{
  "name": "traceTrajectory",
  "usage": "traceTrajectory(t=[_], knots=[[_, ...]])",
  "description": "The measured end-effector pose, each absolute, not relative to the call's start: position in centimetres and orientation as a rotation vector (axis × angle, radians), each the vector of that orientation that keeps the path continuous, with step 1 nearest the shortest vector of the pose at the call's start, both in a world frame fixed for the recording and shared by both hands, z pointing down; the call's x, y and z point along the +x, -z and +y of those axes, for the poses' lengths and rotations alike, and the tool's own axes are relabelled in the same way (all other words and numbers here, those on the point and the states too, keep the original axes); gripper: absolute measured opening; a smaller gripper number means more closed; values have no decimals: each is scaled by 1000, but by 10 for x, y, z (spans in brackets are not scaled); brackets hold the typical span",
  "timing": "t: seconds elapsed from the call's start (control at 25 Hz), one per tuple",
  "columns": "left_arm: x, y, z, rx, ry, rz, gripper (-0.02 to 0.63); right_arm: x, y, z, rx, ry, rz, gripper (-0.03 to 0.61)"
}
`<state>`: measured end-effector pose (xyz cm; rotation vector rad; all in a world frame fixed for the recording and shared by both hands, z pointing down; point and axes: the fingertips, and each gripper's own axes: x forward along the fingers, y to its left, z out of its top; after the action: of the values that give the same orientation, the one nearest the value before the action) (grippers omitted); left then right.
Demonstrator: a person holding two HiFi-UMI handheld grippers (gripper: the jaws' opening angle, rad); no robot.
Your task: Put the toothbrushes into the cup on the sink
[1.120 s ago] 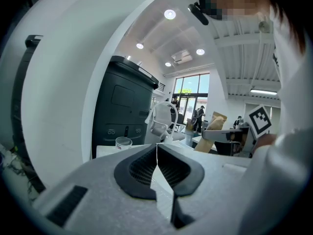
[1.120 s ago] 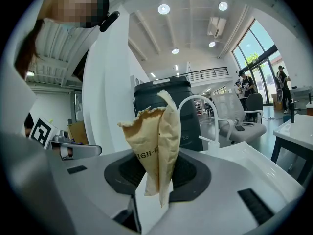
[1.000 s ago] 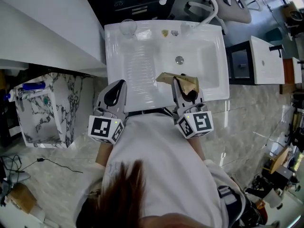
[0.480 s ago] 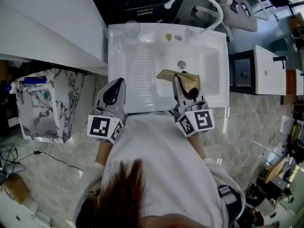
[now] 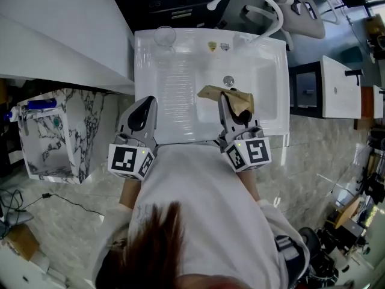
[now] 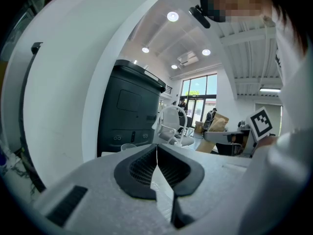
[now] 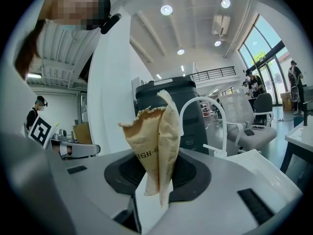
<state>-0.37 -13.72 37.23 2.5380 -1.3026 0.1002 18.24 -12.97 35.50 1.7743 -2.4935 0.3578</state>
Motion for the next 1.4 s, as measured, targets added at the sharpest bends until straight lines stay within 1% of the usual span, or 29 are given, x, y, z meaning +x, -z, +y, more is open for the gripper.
traceTrajectory(t=[0.32, 0.84, 1.4], knots=[[-7, -376, -147, 2537, -104, -1300, 15, 191, -355, -132, 1823, -333, -2472, 115], [-19, -388, -167, 2503, -103, -1298, 17, 205, -303, -157, 1905, -168, -2514, 109], [-36, -411, -180, 2459, -84, -1273, 15, 173, -265, -224, 1858, 1, -2592, 107]])
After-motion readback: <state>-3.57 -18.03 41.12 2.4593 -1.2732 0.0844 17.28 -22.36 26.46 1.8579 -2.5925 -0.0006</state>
